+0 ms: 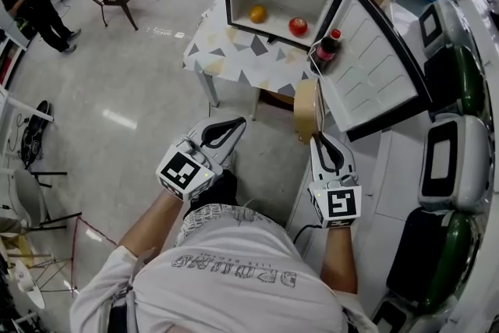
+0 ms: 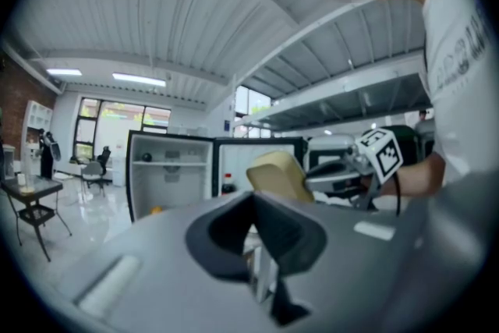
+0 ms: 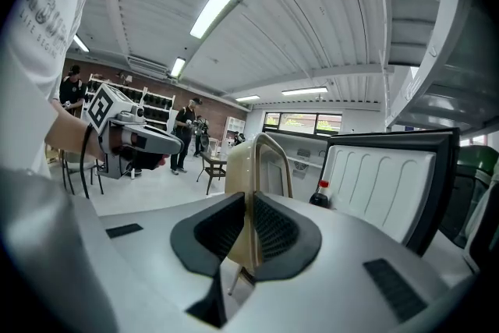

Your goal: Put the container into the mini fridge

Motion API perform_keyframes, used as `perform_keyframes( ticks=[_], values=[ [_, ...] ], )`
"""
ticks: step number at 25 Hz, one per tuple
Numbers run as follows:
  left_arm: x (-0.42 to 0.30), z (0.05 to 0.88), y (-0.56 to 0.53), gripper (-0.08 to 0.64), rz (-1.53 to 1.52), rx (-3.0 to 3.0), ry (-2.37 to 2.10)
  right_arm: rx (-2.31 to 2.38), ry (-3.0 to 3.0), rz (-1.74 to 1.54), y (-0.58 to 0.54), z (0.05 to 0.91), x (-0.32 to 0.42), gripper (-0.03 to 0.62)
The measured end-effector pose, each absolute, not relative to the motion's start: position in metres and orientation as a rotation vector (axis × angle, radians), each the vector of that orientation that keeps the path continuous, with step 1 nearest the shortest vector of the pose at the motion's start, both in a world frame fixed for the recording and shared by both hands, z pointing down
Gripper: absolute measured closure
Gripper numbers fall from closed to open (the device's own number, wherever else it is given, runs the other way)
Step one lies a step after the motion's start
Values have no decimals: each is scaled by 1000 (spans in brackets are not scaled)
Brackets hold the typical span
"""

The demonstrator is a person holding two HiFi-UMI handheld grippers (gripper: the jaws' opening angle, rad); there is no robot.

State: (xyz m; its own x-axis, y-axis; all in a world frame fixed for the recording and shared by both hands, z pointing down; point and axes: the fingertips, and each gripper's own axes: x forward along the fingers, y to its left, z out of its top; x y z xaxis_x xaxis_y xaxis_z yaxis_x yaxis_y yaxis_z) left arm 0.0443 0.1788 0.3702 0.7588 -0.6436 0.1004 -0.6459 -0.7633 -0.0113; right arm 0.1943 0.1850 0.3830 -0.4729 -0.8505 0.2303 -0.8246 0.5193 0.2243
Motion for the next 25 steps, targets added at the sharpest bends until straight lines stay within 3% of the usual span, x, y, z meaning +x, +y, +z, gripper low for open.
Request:
perform_keyframes(
  ticks=[25],
  values=[
    [-26,389,-66,552,141,2903,-955,1444,-2387,-47,-45,395,125,558]
  ],
)
